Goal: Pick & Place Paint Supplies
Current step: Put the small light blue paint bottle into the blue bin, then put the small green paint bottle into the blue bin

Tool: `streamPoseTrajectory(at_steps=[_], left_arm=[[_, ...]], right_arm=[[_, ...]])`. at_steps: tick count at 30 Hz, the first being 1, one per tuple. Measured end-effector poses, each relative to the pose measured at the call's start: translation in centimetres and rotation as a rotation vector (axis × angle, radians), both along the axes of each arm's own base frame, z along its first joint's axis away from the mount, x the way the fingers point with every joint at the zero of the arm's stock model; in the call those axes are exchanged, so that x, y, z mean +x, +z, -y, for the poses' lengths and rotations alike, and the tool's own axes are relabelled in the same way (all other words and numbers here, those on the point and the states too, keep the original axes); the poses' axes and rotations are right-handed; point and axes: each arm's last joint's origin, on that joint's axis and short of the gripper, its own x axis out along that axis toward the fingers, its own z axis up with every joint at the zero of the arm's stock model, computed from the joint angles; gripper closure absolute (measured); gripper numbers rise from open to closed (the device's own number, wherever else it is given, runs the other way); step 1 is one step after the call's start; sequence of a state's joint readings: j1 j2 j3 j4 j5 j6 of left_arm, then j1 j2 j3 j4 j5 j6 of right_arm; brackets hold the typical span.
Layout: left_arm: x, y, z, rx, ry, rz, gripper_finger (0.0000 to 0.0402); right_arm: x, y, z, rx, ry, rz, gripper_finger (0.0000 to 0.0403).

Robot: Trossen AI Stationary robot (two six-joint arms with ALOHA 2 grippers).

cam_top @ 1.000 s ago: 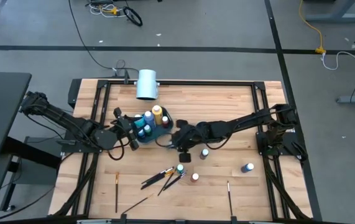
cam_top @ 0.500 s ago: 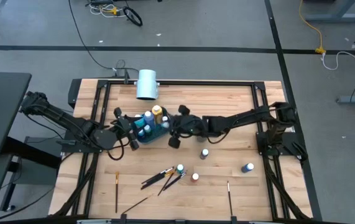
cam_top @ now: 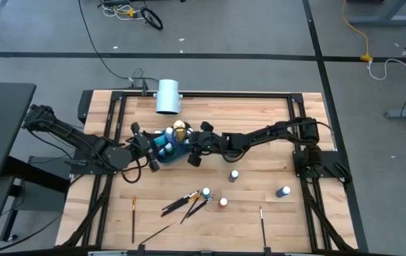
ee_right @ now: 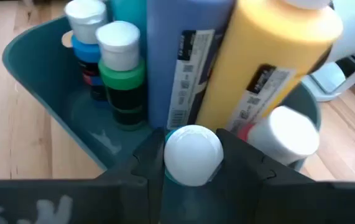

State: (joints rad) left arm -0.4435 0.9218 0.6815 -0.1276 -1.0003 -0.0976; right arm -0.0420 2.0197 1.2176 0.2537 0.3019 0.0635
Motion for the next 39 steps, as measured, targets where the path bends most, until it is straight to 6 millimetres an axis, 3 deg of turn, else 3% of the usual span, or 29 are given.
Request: streamPoseTrajectory(at_steps=[9,24,31,39], left_arm=[[0.1,0.0,0.1,-0.007,-0.026,0.000,0.0231],[0.1,0.0,0.1,-0.006,-0.026,-0.002,0.0231],[0.1,0.0,0.1,-0.005,-0.029,-0.004,0.0231],[0.1,0.0,0.1,-0.015,-0.053,-0.007,0.0231]], right_arm=[[0.2,0.1,1.7,-0.026,0.014,0.029,0.0245],[0.7,2.3,1.4,-0.097,0.076,0.177,0.0235],[-1.0,5.6,-1.3,0.032,0.319,0.118,0.0235],[-3.3,8.7,-6.9,0.063,0.617,0.085,0.0235]])
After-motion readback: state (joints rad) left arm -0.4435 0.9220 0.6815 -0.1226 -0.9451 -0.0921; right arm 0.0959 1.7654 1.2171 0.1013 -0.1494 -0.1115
